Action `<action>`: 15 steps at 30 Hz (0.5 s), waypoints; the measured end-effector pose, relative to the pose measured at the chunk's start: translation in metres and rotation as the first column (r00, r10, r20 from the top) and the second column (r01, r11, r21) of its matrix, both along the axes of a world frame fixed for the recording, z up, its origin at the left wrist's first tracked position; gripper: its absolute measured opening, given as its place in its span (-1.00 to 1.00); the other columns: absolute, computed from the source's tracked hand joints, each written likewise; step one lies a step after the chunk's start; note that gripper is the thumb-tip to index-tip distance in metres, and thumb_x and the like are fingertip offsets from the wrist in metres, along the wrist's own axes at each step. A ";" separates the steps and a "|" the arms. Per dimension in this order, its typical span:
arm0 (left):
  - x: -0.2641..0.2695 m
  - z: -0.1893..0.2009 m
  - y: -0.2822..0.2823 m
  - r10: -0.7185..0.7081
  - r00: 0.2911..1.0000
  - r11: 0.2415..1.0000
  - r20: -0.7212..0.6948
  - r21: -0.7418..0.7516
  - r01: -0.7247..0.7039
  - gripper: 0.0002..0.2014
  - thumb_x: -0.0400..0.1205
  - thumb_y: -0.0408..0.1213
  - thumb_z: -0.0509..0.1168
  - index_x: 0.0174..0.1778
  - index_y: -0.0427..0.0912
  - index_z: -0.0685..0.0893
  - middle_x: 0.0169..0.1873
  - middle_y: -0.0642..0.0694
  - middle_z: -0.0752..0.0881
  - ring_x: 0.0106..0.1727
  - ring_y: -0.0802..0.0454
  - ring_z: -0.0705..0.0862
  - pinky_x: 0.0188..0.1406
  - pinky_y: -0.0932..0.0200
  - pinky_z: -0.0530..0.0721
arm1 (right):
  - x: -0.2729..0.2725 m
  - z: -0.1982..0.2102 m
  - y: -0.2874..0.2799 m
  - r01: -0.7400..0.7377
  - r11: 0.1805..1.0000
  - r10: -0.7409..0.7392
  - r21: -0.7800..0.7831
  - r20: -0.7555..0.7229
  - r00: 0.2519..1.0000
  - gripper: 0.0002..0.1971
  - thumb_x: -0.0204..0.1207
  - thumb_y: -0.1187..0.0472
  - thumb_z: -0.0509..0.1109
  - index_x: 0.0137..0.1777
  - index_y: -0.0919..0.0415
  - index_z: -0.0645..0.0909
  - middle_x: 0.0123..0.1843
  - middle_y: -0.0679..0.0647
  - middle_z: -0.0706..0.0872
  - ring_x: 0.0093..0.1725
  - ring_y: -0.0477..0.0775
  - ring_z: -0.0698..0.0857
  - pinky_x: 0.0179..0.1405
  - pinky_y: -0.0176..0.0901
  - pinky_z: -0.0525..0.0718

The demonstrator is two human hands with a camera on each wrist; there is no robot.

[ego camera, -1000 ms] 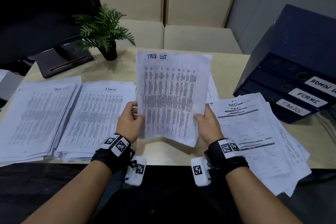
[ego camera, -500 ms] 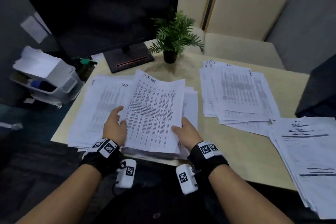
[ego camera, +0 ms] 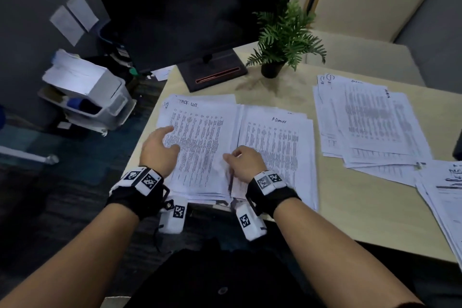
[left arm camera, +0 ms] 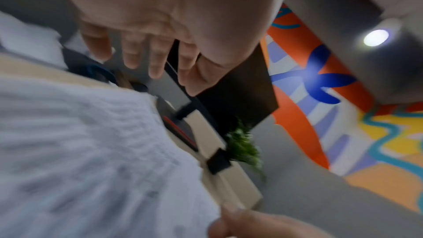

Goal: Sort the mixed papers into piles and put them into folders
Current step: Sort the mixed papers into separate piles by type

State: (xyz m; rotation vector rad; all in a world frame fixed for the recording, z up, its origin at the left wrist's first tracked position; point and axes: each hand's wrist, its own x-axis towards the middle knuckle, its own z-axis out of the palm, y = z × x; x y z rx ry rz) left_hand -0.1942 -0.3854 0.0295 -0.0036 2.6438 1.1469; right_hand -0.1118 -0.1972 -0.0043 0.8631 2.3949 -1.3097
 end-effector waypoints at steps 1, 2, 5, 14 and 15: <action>0.003 0.005 0.011 -0.047 0.999 0.998 0.006 0.045 0.047 -0.56 0.61 -0.37 0.29 0.44 -0.06 0.54 0.50 -0.08 0.46 0.51 -0.07 0.42 0.46 0.09 0.38 | 0.004 0.003 0.008 0.005 1.000 -0.004 0.025 -0.006 1.000 -0.70 0.60 -0.08 0.33 -0.07 0.18 0.58 -0.10 0.11 0.76 -0.13 0.13 0.75 -0.13 -0.08 0.67; 0.007 0.010 0.026 -0.103 0.995 0.992 0.010 0.080 0.102 -0.58 0.63 -0.36 0.28 0.42 -0.05 0.55 0.48 -0.07 0.48 0.50 -0.05 0.42 0.41 0.15 0.37 | 0.010 0.006 0.020 0.025 0.999 -0.025 0.036 -0.021 0.999 -0.71 0.60 -0.07 0.33 -0.09 0.18 0.59 -0.10 0.11 0.76 -0.14 0.12 0.75 -0.17 -0.09 0.66; 0.021 0.021 0.070 -0.234 0.972 0.960 0.011 0.160 0.229 -0.63 0.64 -0.35 0.27 0.37 -0.04 0.57 0.45 -0.03 0.47 0.49 0.00 0.42 0.35 0.18 0.35 | 0.031 0.016 0.055 0.128 0.992 -0.127 0.010 -0.059 0.990 -0.72 0.60 -0.04 0.33 -0.09 0.21 0.60 -0.12 0.07 0.76 -0.24 0.07 0.76 -0.31 -0.16 0.61; 0.068 0.028 0.223 -0.507 0.860 0.839 -0.058 0.194 0.508 -0.63 0.61 -0.41 0.29 0.34 -0.11 0.57 0.42 -0.04 0.44 0.47 0.05 0.41 0.31 0.38 0.28 | 0.119 0.022 0.214 0.462 0.885 -0.458 0.047 -0.075 0.886 -0.74 0.53 -0.01 0.39 -0.20 0.20 0.59 -0.20 0.16 0.78 -0.24 0.21 0.72 -0.11 0.10 0.71; 0.072 0.026 0.240 -0.519 0.853 0.834 -0.051 0.188 0.518 -0.62 0.61 -0.41 0.29 0.35 -0.11 0.56 0.42 -0.04 0.43 0.48 0.05 0.40 0.24 0.43 0.25 | 0.127 0.021 0.232 0.485 0.874 -0.481 0.039 -0.072 0.874 -0.75 0.54 0.02 0.39 -0.22 0.19 0.57 -0.20 0.18 0.76 -0.28 0.18 0.69 -0.11 0.11 0.70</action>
